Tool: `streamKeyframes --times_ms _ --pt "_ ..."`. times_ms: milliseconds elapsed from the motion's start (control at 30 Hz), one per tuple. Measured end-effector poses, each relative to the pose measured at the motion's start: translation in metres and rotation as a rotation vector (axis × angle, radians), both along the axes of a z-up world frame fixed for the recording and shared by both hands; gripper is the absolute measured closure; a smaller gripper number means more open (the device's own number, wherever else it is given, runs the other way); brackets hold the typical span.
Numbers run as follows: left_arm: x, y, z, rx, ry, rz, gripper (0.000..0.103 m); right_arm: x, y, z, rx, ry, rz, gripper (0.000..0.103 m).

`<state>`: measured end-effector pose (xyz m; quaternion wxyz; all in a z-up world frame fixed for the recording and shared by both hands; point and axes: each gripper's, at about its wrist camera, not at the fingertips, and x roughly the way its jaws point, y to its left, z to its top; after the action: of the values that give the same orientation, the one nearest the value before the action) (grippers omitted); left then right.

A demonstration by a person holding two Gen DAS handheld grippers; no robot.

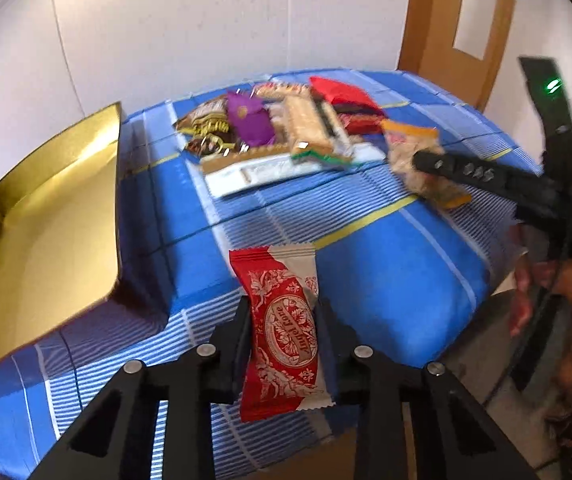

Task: Organize snacks
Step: 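Carry the red candy with the left tool while the right carries the nut bag over the tray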

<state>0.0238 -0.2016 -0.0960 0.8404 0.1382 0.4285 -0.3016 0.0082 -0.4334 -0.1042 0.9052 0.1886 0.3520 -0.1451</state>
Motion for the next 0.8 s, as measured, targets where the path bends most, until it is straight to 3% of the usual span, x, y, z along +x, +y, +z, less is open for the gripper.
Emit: streamKeyframes --times_ms 233,500,633,800 --pt "0.008 0.015 0.045 -0.119 -0.031 -0.002 0.073 -0.003 0.006 0.006 -0.017 -0.034 -0.002 0.079" --pt "0.074 0.064 0.078 -0.194 -0.033 0.099 0.073 -0.009 0.013 0.025 0.053 -0.096 -0.019 0.079" --pt "0.120 0.092 0.077 -0.189 0.004 0.169 0.073 0.005 0.044 0.047 0.035 -0.099 0.060 0.079" --pt "0.175 0.119 0.064 -0.120 0.051 0.245 0.073 0.039 0.085 0.072 0.060 -0.118 0.190 0.079"
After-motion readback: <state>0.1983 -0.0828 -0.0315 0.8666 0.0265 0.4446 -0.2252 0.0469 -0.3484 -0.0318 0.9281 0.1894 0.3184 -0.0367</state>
